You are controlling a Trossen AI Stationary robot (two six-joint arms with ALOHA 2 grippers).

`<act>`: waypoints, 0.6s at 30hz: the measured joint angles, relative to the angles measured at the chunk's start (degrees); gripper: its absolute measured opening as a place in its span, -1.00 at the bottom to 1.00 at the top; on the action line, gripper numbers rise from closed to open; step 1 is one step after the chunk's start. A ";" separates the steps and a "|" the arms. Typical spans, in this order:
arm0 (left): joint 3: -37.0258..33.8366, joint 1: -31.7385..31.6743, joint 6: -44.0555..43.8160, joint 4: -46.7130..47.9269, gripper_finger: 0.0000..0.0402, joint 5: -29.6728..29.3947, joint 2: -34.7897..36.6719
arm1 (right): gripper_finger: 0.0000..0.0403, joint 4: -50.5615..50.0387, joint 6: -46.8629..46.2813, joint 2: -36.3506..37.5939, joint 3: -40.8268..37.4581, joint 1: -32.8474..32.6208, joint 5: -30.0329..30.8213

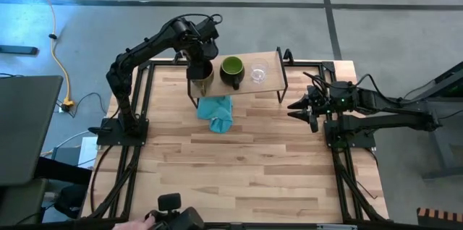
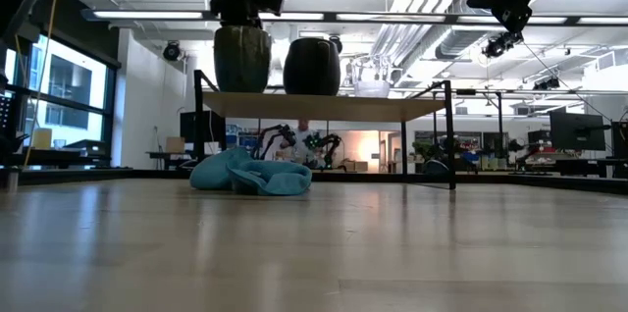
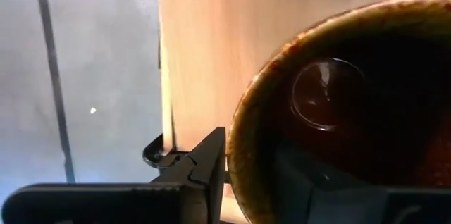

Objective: Stack small to large cups/mugs on shelf
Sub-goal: Put the green mug on the shelf

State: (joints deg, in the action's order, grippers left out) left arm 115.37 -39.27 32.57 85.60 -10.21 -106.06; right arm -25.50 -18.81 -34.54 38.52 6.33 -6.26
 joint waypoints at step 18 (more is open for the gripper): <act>0.00 -0.11 -6.94 -1.63 -0.55 0.07 0.00 | -0.28 0.00 0.42 0.00 0.00 0.00 -0.02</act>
State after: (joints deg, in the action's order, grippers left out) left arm 115.37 -39.38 25.62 83.96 -10.14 -106.06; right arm -25.50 -18.39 -34.54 38.52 6.33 -6.28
